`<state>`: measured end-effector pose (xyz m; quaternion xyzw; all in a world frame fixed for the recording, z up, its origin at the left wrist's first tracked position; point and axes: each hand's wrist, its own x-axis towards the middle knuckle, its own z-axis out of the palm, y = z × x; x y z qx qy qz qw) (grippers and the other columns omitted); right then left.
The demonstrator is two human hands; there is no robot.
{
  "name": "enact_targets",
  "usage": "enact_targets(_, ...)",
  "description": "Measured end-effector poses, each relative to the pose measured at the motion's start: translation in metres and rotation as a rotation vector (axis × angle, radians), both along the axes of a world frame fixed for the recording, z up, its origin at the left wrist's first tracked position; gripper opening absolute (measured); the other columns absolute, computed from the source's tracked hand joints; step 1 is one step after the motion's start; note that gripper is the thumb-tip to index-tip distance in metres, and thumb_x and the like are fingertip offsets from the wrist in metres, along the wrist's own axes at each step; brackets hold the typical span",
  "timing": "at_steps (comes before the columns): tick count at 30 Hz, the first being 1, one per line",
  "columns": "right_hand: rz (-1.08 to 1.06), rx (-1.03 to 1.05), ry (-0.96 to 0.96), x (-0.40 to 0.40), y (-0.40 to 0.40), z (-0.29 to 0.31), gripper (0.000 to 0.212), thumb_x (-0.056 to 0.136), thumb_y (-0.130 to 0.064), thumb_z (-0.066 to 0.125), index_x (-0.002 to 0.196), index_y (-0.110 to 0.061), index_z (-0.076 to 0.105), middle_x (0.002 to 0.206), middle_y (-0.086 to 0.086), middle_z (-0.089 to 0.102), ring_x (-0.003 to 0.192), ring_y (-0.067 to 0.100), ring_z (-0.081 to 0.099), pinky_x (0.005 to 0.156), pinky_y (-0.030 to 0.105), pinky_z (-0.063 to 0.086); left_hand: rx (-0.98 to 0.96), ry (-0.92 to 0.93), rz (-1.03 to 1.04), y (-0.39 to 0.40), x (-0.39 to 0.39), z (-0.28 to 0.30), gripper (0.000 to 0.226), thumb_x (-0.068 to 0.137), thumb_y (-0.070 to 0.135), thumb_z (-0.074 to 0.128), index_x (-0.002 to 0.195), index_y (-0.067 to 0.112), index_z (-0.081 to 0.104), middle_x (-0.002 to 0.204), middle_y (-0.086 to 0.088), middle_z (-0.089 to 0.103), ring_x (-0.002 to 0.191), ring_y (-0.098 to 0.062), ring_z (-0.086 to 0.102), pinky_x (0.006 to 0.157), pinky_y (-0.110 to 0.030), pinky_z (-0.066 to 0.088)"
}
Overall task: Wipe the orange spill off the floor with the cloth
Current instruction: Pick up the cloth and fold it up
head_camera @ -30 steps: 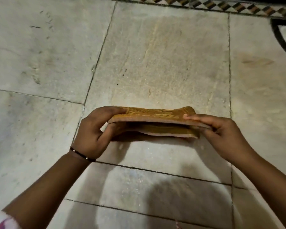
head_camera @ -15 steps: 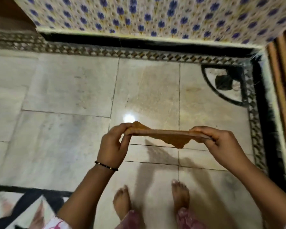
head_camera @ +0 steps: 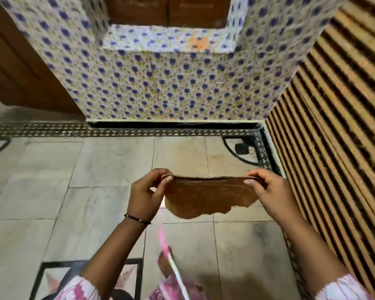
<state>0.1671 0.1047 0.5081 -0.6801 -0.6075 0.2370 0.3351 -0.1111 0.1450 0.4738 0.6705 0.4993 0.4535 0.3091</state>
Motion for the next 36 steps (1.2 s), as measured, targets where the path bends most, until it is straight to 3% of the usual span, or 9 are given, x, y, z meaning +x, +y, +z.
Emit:
enact_targets(3,0.055,0.011,-0.067,0.001,-0.039,0.017,0.011,0.089,-0.01,0.059,0.091,-0.02,0.062,0.081,-0.012,0.06,0.079,0.001,0.057,0.064,0.008,0.04,0.057,0.052,0.047,-0.03,0.003,0.016,0.012,0.084,0.034,0.062,0.084,0.023,0.067,0.082,0.012,0.065,0.076,-0.003,0.06,0.063,-0.008,0.043)
enact_targets(7,0.076,-0.086,-0.008,0.01,-0.089,0.044,0.005,0.091,-0.019,0.058,0.088,-0.019,0.063,0.081,-0.007,0.062,0.077,0.007,0.059,0.062,0.023,0.048,0.045,0.11,0.201,-0.075,0.014,0.035,0.003,0.085,0.019,0.069,0.085,0.018,0.072,0.079,0.002,0.058,0.069,-0.009,0.054,0.061,-0.007,0.039)
enact_targets(11,0.036,-0.197,0.357,0.002,-0.127,0.071,0.01,0.091,-0.02,0.059,0.084,-0.016,0.065,0.071,-0.002,0.063,0.066,0.013,0.059,0.052,0.027,0.046,-0.193,-0.158,0.257,-0.107,0.035,0.059,0.006,0.093,0.021,0.058,0.094,0.024,0.063,0.083,-0.001,0.066,0.074,-0.014,0.066,0.064,-0.03,0.056)
enact_targets(14,0.016,-0.243,0.598,-0.011,-0.143,0.097,0.014,0.09,-0.016,0.061,0.09,-0.003,0.067,0.073,0.005,0.065,0.068,0.016,0.061,0.061,0.026,0.05,-0.408,-0.256,0.129,-0.138,0.055,0.079,0.031,0.091,0.025,0.06,0.119,0.02,0.048,0.106,-0.007,0.064,0.09,-0.022,0.067,0.076,-0.037,0.055)
enact_targets(20,-0.072,-0.289,0.814,-0.04,-0.148,0.125,0.01,0.086,-0.014,0.066,0.082,-0.005,0.068,0.079,0.015,0.067,0.067,0.023,0.063,0.062,0.032,0.05,-0.25,-0.145,-0.206,-0.206,0.101,0.11,0.016,0.082,0.021,0.072,0.093,0.023,0.06,0.092,0.005,0.067,0.084,-0.011,0.068,0.07,-0.024,0.055)
enact_targets(23,-0.039,-0.273,0.879,-0.043,-0.153,0.134,0.02,0.087,-0.017,0.064,0.093,0.002,0.067,0.087,0.019,0.063,0.077,0.028,0.059,0.068,0.036,0.047,-0.204,-0.155,-0.172,-0.21,0.104,0.12,0.02,0.078,0.023,0.075,0.091,0.023,0.061,0.089,0.007,0.068,0.082,-0.007,0.068,0.069,-0.022,0.055)
enact_targets(28,0.135,-0.287,1.06,-0.044,-0.161,0.153,0.021,0.091,-0.007,0.056,0.106,0.005,0.063,0.093,0.017,0.069,0.081,0.022,0.067,0.062,0.025,0.056,-0.152,-0.14,-0.107,-0.198,0.088,0.131,0.026,0.077,0.034,0.075,0.101,0.026,0.067,0.09,0.006,0.073,0.084,-0.007,0.069,0.078,-0.035,0.058)
enact_targets(33,0.098,-0.174,0.945,-0.06,-0.159,0.154,0.035,0.08,0.002,0.066,0.114,0.001,0.06,0.109,0.018,0.068,0.101,0.028,0.066,0.085,0.035,0.056,-0.207,-0.208,-0.181,-0.188,0.071,0.139,0.018,0.081,0.053,0.057,0.093,0.044,0.066,0.095,0.001,0.073,0.093,-0.018,0.069,0.083,-0.049,0.055)
enact_targets(36,0.109,-0.117,0.866,-0.071,-0.16,0.152,0.038,0.076,0.0,0.071,0.114,-0.004,0.063,0.107,0.012,0.07,0.102,0.024,0.066,0.087,0.033,0.054,-0.209,-0.22,-0.186,-0.182,0.058,0.146,0.021,0.094,0.035,0.052,0.084,0.04,0.07,0.092,-0.005,0.073,0.091,-0.023,0.069,0.084,-0.052,0.054)
